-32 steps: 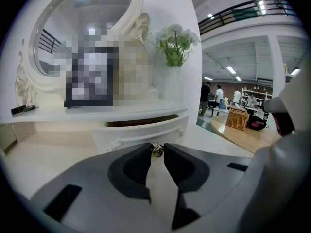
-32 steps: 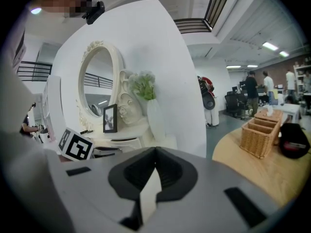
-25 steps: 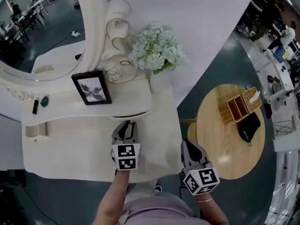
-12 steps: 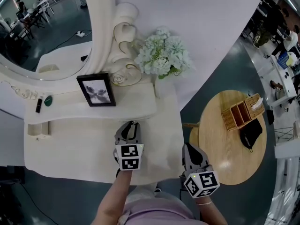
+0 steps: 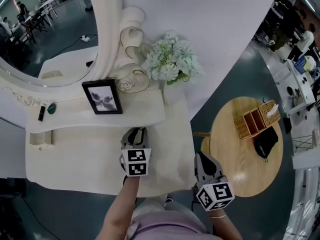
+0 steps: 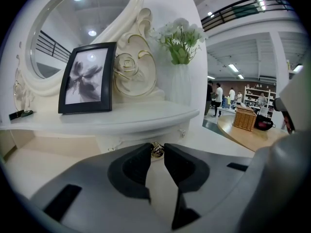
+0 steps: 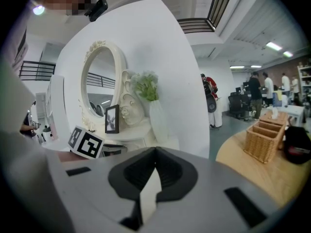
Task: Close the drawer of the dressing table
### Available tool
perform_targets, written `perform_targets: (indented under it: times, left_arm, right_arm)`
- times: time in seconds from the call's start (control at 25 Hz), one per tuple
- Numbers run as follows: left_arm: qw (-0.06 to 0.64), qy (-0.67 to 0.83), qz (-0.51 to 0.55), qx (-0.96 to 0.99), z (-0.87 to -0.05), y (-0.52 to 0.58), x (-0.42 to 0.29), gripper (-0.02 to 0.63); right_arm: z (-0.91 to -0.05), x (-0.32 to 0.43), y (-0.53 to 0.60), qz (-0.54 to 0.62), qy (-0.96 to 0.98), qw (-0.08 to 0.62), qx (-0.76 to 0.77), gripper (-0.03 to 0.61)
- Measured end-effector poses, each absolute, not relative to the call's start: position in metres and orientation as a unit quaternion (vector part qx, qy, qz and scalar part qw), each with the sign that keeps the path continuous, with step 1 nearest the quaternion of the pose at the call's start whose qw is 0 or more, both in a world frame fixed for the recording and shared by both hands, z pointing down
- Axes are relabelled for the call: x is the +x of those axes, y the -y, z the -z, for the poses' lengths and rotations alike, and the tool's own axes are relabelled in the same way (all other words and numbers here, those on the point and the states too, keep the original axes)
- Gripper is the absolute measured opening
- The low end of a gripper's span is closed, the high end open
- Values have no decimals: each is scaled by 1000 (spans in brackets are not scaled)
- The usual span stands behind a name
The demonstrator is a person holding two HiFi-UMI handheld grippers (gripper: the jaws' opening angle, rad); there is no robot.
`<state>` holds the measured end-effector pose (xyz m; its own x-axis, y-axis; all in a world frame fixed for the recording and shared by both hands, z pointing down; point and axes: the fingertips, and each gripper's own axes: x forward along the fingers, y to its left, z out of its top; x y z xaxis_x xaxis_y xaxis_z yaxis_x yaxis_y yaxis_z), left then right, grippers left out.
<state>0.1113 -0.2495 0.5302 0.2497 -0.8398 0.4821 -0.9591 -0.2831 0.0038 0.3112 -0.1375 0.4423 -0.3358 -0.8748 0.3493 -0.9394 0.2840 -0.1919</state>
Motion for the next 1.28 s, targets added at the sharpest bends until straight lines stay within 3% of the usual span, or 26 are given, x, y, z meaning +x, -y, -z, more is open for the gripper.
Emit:
perform_targets:
  times: [0.32,0.72,1.28]
  left_arm:
    - [169,589,-176,771,-527,242,106,124]
    - [159,633,-142,744,-492,187,74,123]
    - [166,759,-113,620,-466,60,-42,118]
  right_arm:
    - [-435,310,125,-177,806,82,559,3]
    - [-418,282,106,-161,850,68,496,3]
    - [-410,194,62,-152,925,68,341,3]
